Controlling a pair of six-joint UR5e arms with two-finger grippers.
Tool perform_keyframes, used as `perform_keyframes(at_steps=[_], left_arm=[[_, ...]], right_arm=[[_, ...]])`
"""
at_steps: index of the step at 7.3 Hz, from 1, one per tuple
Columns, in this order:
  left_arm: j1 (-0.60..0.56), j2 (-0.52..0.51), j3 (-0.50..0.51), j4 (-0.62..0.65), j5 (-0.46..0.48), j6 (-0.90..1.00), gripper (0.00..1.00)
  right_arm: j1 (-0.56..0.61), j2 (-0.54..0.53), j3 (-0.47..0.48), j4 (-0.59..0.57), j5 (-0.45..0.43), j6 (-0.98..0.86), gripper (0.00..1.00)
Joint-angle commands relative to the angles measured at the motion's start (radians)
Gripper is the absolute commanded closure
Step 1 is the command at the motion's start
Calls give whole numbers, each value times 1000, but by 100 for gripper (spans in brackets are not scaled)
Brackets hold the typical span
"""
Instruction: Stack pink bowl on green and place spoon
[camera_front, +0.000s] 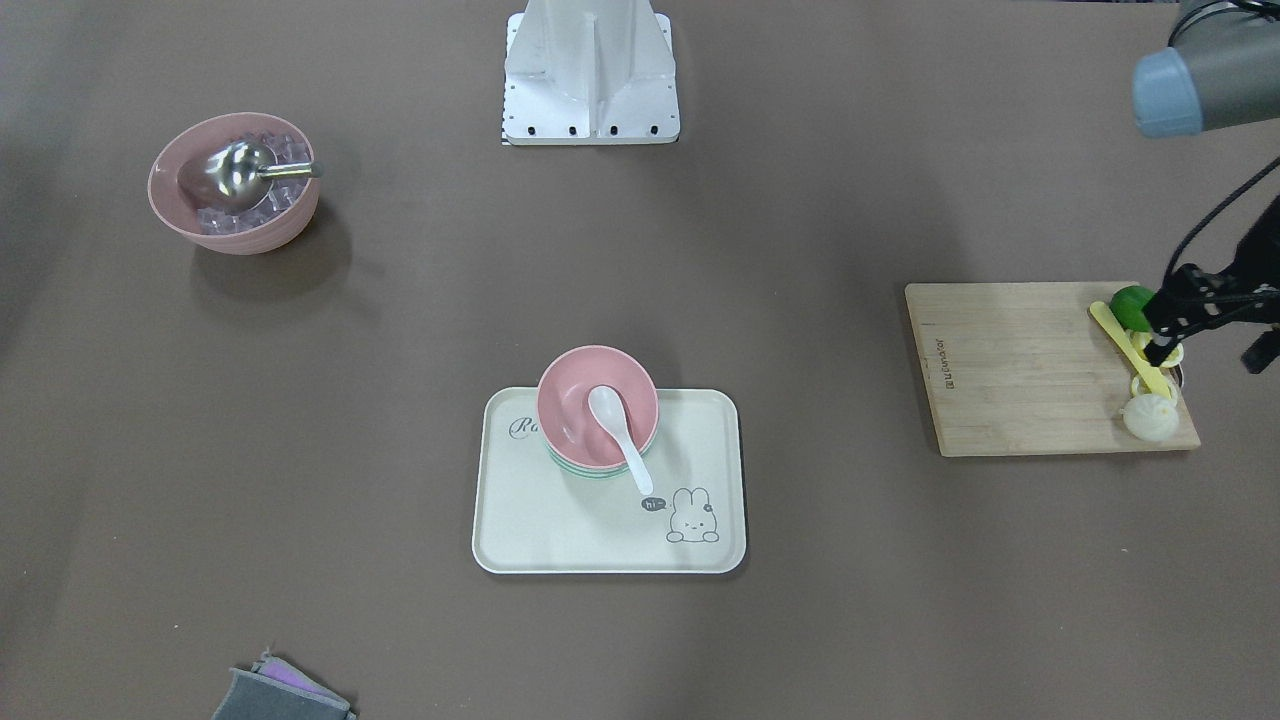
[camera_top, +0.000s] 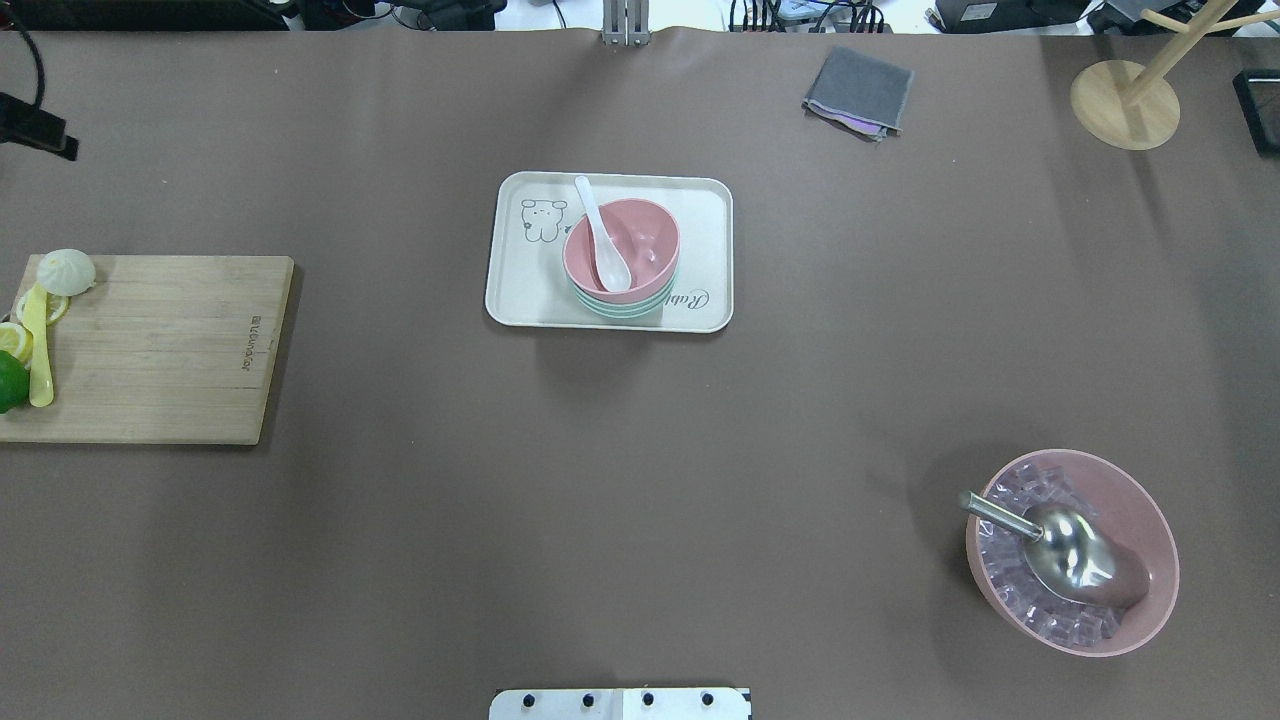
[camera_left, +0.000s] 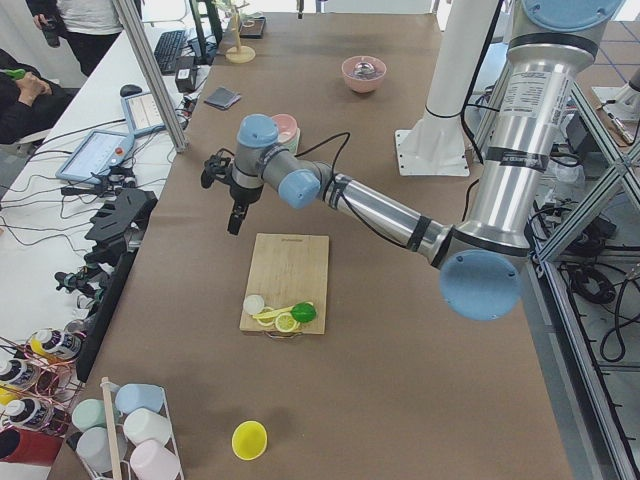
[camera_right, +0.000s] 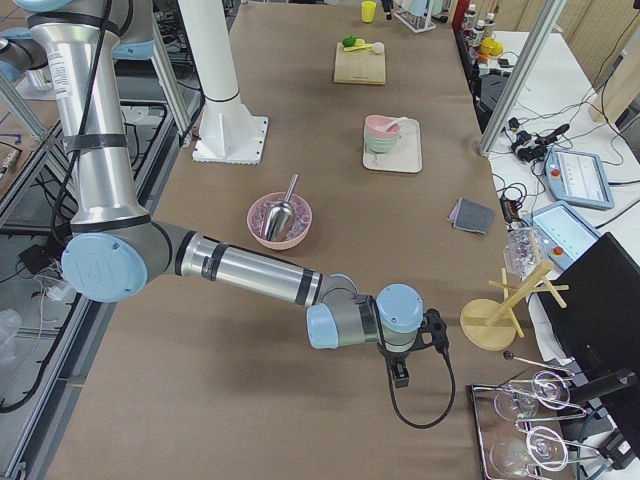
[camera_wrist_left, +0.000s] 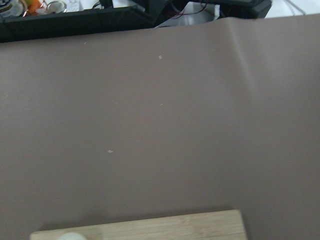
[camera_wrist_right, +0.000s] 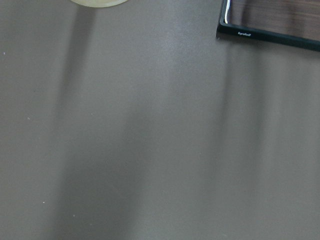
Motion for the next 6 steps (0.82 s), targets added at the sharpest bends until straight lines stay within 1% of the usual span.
perform_keyframes(at_steps=[1,2,3,4,5,6], left_arm=[[-159,26,56,158,-35,296,2],[-186,20,47,254,-38,305,2],[-187,29,39,264,-38,305,2],[-187,36,38,271,-38,304,2],[-186,55,39,271,-38,304,2],[-186,69,44,271,-48,302,2]], right_arm=[[1,2,74,-76,-12,40,0],[2,-4,162,-174,-17,41,0],[2,-12,291,-346,-24,40,0],[1,-45,412,-479,-36,41,0],[0,-77,485,-538,-30,43,0],[-1,-94,495,-537,-24,73,0]])
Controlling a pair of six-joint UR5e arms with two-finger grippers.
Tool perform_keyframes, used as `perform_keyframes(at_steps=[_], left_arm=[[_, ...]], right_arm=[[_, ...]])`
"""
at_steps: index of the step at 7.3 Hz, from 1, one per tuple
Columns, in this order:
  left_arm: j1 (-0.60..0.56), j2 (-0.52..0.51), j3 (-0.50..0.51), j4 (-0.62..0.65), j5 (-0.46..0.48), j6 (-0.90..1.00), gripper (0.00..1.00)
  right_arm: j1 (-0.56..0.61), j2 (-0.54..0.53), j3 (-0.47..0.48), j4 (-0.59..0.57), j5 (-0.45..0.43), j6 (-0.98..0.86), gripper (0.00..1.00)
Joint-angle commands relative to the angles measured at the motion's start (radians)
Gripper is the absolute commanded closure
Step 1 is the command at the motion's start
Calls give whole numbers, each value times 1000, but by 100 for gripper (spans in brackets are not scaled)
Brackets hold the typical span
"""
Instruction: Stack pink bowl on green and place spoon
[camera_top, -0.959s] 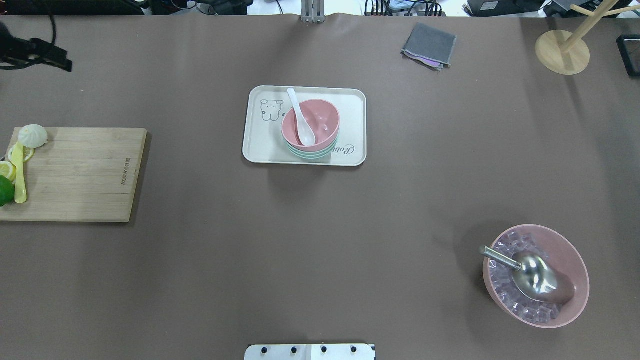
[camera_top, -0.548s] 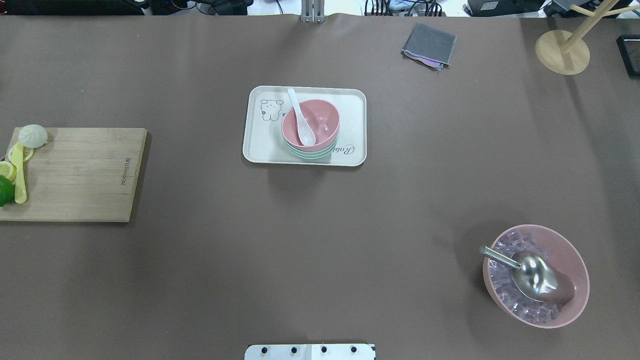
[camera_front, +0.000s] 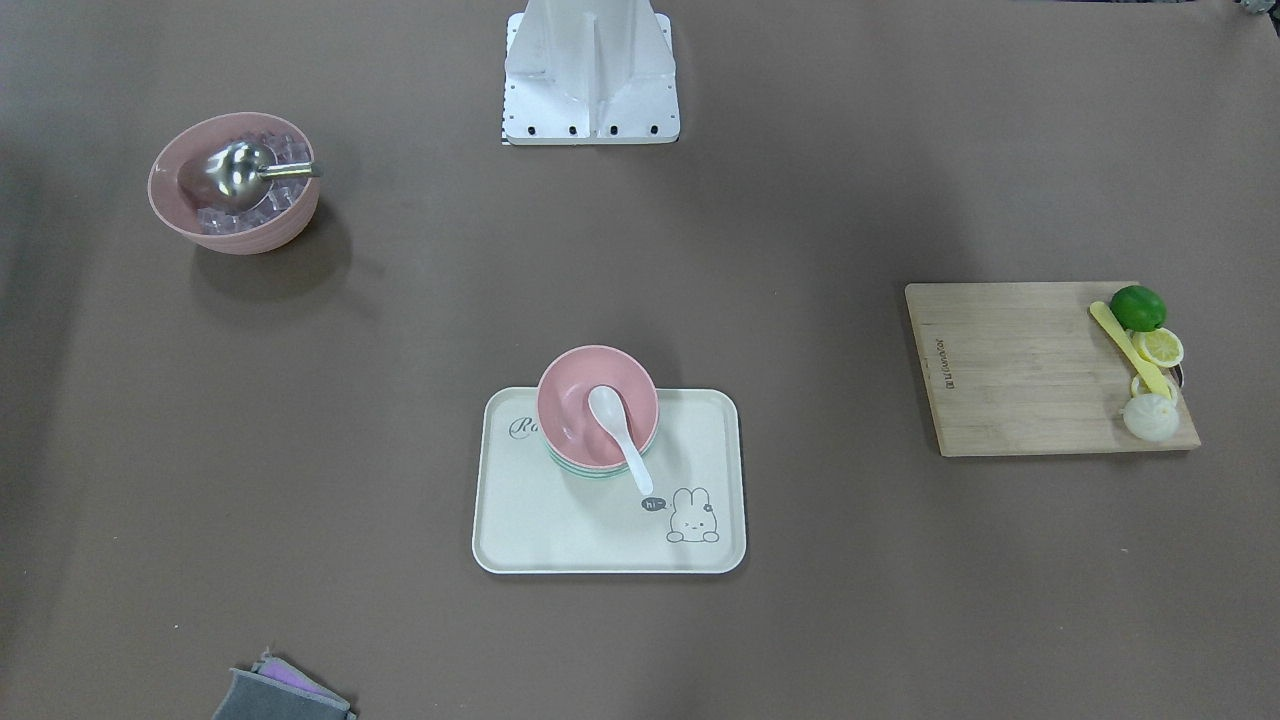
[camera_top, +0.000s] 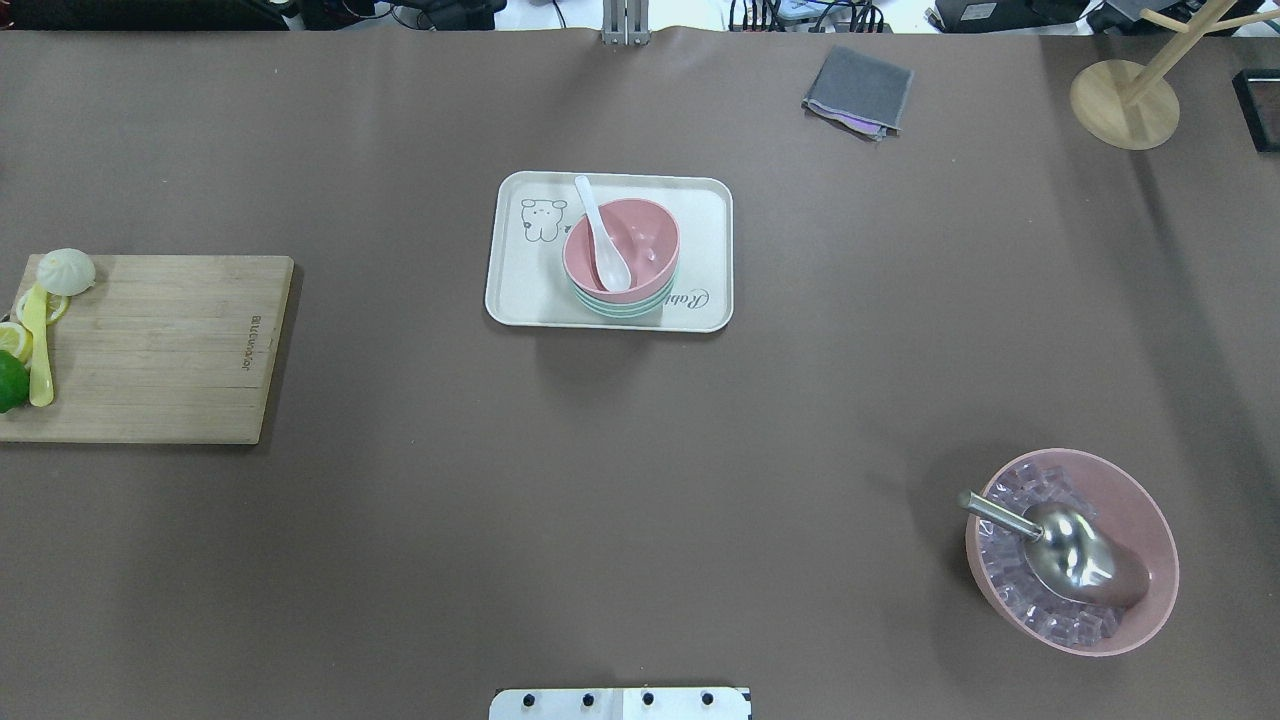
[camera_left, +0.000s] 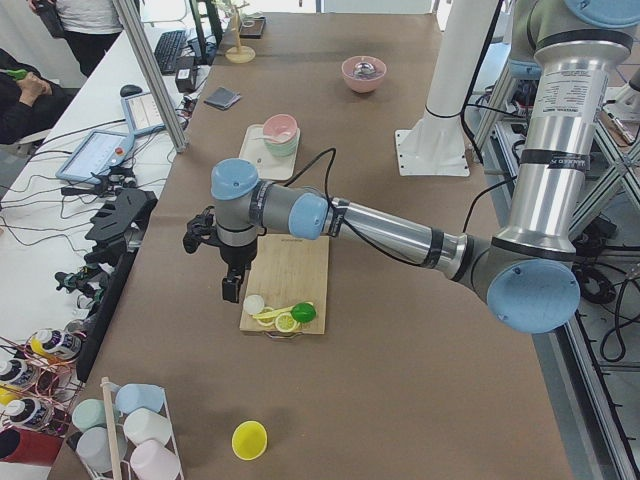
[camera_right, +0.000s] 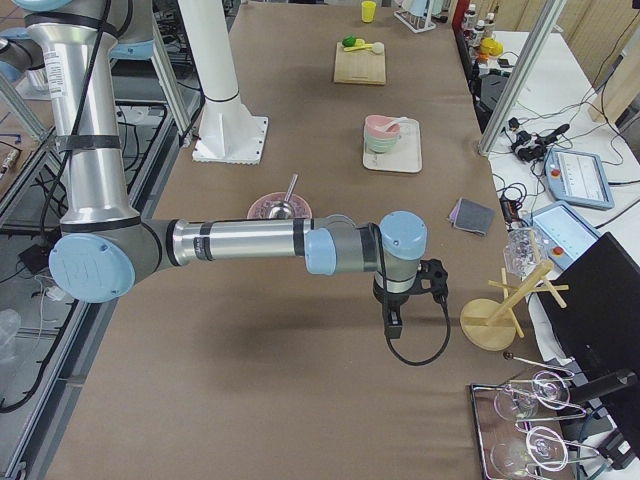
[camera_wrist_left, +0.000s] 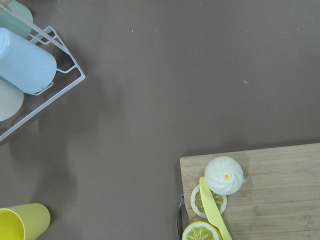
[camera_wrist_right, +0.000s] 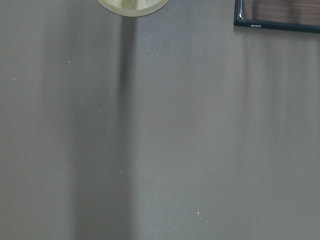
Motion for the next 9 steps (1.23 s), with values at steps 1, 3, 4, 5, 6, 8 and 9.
perform_keyframes(at_steps=[1,3,4,5,6,8,9], left_arm=[[-4,36,3,0,-91,0,2],[-26,94,5,-14,-131,4,2],[-43,122,6,-15,-131,30,2],[-66,148,11,-16,-151,65,2],[-79,152,16,-14,-153,69,2],[-85,152,37,-17,-153,69,2],[-85,152,40,-16,-151,69,2]], right_arm=[[-4,-29,53,-40,8,99,0],[-4,-29,45,-40,7,103,0],[-4,-29,42,-40,4,100,0],[-4,-29,42,-40,5,100,0],[-4,-29,42,-42,5,101,0],[-4,-29,45,-40,5,105,0],[-4,-27,50,-40,5,105,0]])
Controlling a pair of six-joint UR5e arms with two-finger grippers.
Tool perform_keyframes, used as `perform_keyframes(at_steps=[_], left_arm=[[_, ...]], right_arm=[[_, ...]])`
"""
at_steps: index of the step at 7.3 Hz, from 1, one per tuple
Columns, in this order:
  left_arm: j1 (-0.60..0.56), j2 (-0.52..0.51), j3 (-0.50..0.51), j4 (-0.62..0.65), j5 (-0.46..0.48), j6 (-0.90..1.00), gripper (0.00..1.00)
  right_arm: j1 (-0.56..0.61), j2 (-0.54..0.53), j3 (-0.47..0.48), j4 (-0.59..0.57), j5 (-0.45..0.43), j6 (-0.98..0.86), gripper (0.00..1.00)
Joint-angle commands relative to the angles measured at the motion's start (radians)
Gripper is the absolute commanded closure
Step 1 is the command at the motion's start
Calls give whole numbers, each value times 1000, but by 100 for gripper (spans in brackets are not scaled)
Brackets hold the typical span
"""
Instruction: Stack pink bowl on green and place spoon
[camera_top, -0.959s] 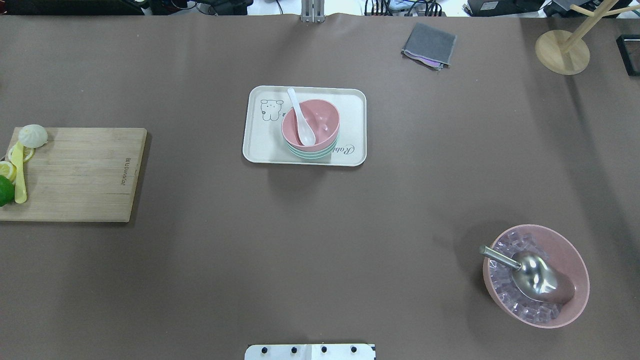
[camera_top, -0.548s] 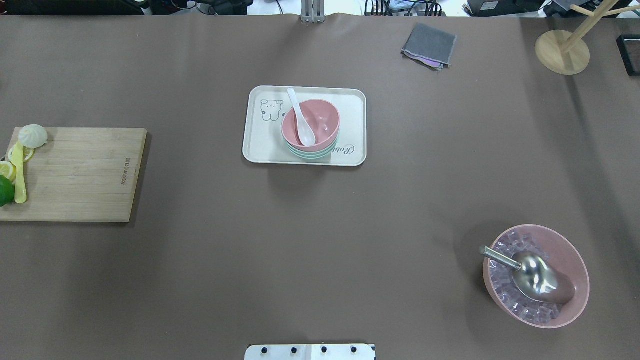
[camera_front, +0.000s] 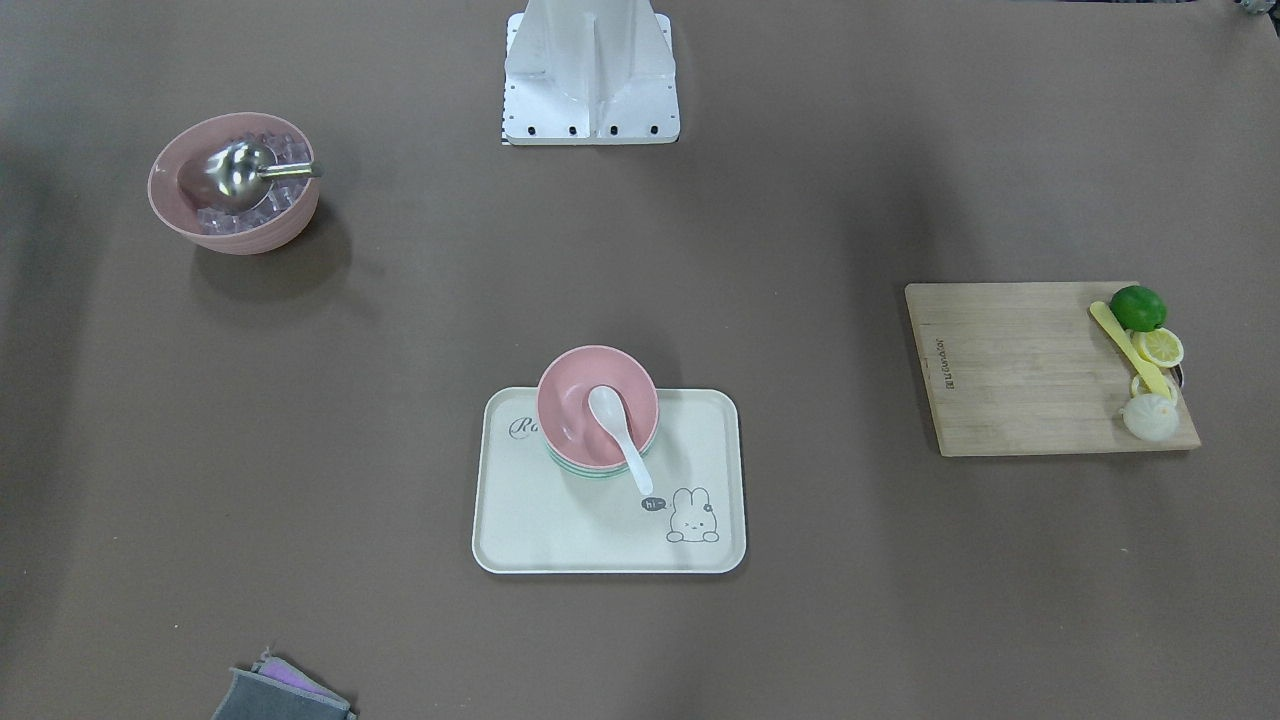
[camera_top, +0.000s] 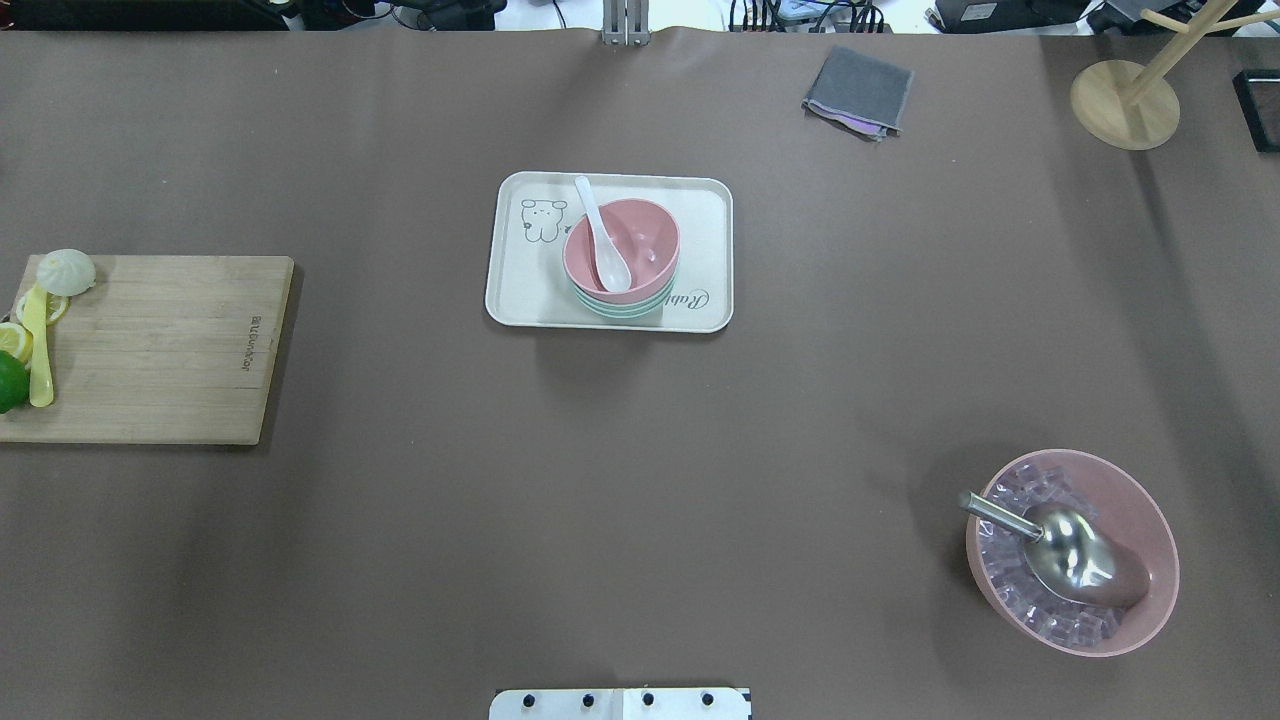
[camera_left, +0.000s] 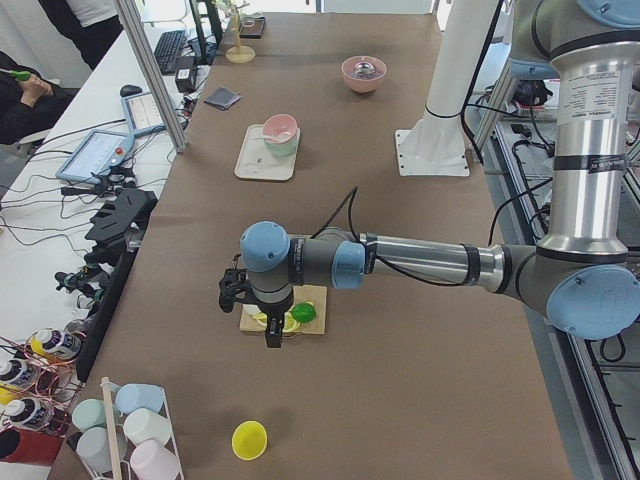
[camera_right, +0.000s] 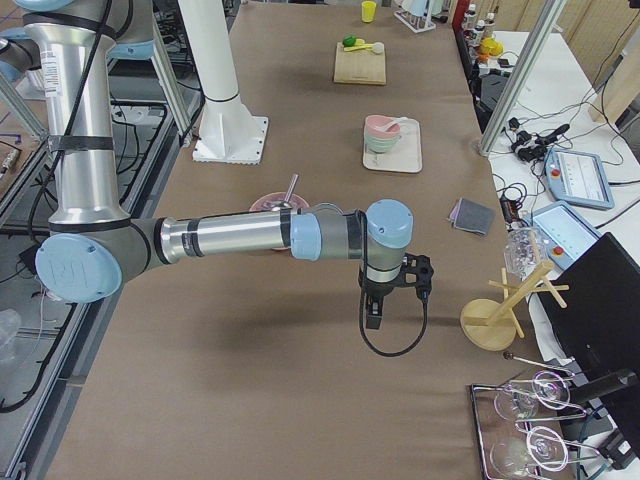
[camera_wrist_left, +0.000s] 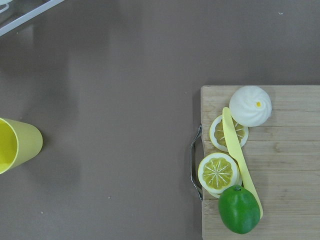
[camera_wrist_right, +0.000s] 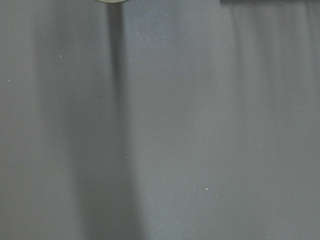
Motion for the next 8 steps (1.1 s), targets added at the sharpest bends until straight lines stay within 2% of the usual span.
perform_keyframes(at_steps=[1,8], left_arm=[[0,-2,9,-1,2,2,2],[-2,-15,14,-1,2,1,2]], right_arm=[[0,1,3,0,2,1,0],[-2,0,-3,0,0,-2,0]])
